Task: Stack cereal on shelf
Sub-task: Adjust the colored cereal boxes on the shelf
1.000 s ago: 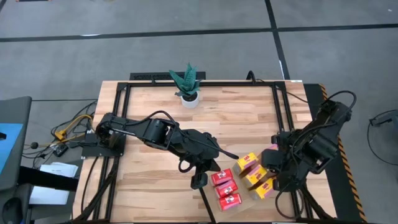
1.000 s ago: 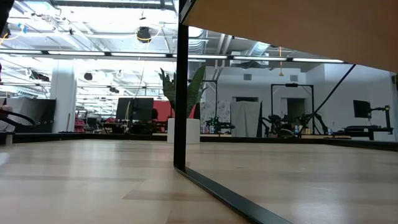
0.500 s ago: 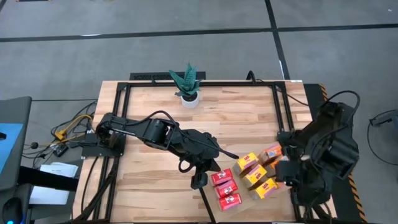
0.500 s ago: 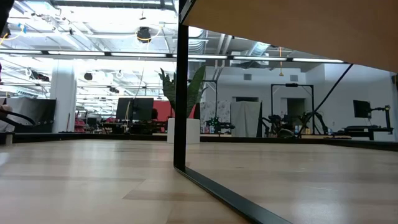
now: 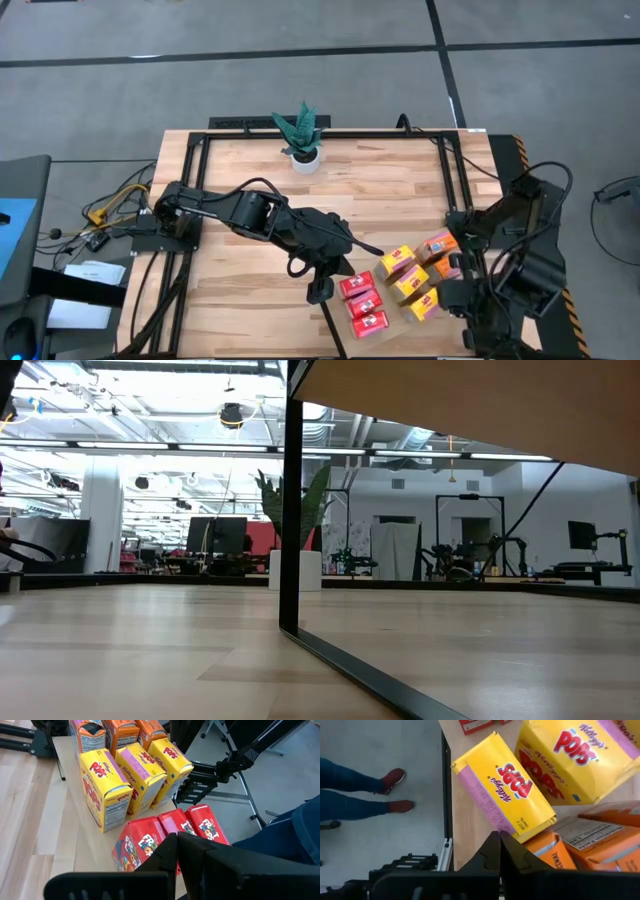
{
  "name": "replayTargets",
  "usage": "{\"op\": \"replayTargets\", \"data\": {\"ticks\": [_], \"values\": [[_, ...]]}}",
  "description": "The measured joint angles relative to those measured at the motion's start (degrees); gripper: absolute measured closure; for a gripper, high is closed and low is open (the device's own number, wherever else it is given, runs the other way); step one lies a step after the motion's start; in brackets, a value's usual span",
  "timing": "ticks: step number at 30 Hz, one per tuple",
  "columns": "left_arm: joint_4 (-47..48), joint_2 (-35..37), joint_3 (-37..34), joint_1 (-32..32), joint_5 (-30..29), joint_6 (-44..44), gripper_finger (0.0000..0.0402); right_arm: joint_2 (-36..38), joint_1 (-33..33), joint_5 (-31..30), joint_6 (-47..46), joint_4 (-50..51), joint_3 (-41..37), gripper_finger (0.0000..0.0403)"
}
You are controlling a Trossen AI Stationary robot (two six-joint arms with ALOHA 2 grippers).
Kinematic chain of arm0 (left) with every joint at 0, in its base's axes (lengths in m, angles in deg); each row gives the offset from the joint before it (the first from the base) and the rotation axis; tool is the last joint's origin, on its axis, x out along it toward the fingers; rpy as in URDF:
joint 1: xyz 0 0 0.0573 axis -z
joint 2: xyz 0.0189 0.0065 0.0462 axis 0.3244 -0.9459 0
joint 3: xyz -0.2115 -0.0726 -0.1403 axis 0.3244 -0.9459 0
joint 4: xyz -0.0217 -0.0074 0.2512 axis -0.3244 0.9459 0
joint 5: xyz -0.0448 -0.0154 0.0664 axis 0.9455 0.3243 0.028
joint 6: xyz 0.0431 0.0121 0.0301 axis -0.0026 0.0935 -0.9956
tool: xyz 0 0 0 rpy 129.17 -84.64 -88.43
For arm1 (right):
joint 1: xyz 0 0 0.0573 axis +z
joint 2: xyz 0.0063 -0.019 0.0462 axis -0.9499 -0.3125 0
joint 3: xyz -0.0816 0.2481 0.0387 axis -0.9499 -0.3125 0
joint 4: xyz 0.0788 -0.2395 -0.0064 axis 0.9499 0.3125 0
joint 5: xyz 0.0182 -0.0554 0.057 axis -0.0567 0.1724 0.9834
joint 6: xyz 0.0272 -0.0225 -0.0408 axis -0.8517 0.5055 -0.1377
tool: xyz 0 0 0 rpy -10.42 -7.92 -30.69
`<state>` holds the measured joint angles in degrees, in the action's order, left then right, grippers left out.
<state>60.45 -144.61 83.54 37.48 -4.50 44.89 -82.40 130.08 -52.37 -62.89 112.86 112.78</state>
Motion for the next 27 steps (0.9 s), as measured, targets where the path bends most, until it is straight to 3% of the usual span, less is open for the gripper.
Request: {"op": "replayTargets", "data": {"ticks": [27], "values": [[0.3,0.0,0.0,0.0,0.0,0.0,0.0401,-0.2,-5.9,-0.7,5.9,0.3,0.1,0.0388]]}}
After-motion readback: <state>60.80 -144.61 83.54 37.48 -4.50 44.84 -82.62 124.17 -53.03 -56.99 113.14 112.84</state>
